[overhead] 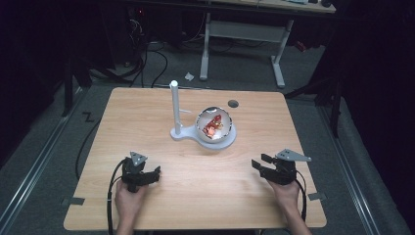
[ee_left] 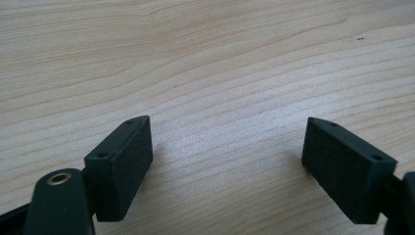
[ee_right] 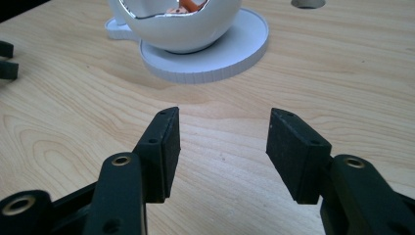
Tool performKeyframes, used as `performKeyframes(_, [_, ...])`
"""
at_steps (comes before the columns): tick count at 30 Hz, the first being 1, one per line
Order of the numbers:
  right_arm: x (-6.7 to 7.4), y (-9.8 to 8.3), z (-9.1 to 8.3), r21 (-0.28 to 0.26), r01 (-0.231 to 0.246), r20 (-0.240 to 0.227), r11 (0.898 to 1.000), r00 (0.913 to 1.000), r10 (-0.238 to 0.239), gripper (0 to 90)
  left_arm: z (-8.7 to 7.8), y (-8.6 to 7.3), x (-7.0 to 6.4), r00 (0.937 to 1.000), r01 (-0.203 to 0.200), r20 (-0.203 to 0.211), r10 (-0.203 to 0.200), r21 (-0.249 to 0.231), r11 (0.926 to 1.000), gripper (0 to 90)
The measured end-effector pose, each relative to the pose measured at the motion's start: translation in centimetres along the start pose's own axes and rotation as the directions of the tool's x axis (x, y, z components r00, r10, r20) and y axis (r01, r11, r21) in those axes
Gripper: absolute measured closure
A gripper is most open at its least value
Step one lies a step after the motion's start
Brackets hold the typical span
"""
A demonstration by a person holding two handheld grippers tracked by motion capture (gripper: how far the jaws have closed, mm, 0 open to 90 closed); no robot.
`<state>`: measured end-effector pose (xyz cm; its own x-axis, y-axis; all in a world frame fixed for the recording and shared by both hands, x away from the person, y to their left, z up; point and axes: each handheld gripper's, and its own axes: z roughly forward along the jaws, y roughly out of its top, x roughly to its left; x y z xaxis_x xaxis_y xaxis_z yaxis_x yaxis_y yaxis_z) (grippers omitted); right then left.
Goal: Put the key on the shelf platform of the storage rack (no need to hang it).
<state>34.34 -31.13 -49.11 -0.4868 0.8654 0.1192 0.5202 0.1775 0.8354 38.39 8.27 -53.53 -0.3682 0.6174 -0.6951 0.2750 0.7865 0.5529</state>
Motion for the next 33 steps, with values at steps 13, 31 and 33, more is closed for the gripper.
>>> performKeyframes(13, [0.2, -1.6, 2.5, 0.101, 0.017, 0.058, 0.995, 0.9981, -0.023, 45.0, 0.0, 0.0, 0.1, 0.9999, -0.009, 0.004, 0.009, -0.002, 1.0000, 19.4])
performKeyframes(31, [0.6, -2.3, 3.8, 0.179, 0.057, 0.096, 0.982, 0.9925, -0.076, 40.9, 0.0, 0.0, 0.1, 1.0000, -0.008, 0.003, 0.008, -0.003, 1.0000, 19.4])
performKeyframes(33, [0.9, -2.4, 3.9, 0.186, 0.079, 0.107, 0.979, 0.9893, -0.100, 39.8, 0.0, 0.0, 0.1, 1.0000, -0.008, 0.003, 0.008, -0.002, 1.0000, 19.4])
